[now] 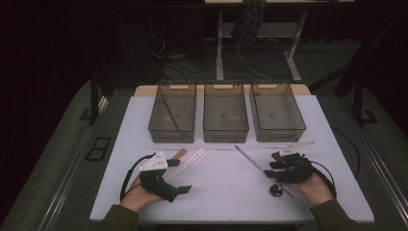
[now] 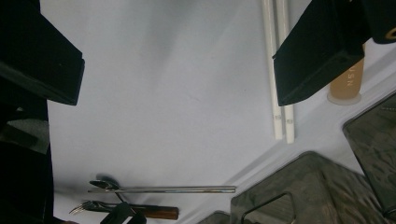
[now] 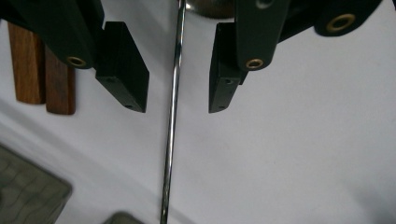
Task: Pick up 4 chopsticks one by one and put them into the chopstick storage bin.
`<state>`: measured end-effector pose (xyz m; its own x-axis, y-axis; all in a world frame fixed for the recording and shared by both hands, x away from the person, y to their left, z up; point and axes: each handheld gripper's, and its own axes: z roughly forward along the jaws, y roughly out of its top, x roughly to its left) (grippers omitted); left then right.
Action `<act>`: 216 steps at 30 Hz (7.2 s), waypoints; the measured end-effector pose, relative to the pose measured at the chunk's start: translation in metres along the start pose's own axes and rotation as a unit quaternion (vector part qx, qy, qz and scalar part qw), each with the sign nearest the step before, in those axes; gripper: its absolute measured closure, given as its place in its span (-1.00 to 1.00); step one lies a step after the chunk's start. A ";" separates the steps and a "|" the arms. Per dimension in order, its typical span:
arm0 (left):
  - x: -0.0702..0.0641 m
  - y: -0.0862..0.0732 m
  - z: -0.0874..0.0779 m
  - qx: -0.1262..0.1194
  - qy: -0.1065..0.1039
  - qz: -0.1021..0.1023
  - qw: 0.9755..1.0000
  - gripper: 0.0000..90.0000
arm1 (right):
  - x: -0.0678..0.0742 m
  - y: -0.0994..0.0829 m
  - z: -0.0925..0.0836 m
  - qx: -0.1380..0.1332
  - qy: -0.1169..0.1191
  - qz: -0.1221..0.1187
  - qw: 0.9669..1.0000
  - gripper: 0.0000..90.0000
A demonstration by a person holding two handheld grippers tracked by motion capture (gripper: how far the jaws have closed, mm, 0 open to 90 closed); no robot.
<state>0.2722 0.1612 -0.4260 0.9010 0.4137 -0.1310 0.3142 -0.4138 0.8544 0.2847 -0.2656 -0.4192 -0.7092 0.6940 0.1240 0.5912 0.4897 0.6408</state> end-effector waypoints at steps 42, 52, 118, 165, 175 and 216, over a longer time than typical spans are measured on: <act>-0.002 0.001 0.002 0.007 -0.004 0.004 1.000 -0.99 | 0.003 -0.009 0.020 0.040 -0.036 -0.012 0.998 0.89; -0.001 0.001 0.002 0.006 -0.005 0.004 1.000 -0.99 | 0.002 -0.010 0.019 0.036 -0.029 -0.011 0.999 0.90; 0.004 -0.005 0.005 0.015 -0.003 -0.001 1.000 -0.99 | 0.000 0.018 -0.025 -0.081 0.042 -0.018 0.996 0.90; 0.001 -0.003 0.006 0.017 -0.006 0.004 1.000 -0.99 | 0.013 0.106 0.006 -0.142 0.052 -0.018 0.988 0.90; 0.000 -0.003 0.006 0.015 -0.009 0.004 1.000 -0.99 | 0.017 0.132 0.023 -0.133 0.042 -0.016 0.990 0.90; -0.001 -0.001 0.004 0.004 -0.016 0.004 1.000 -0.99 | 0.031 0.230 0.086 -0.100 0.002 -0.018 0.995 0.89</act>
<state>0.2726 0.1581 -0.4292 0.9129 0.3834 -0.1403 0.3088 -0.4236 0.8516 0.4311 -0.0861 -0.3331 -0.7306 0.6754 0.1001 0.4766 0.3995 0.7831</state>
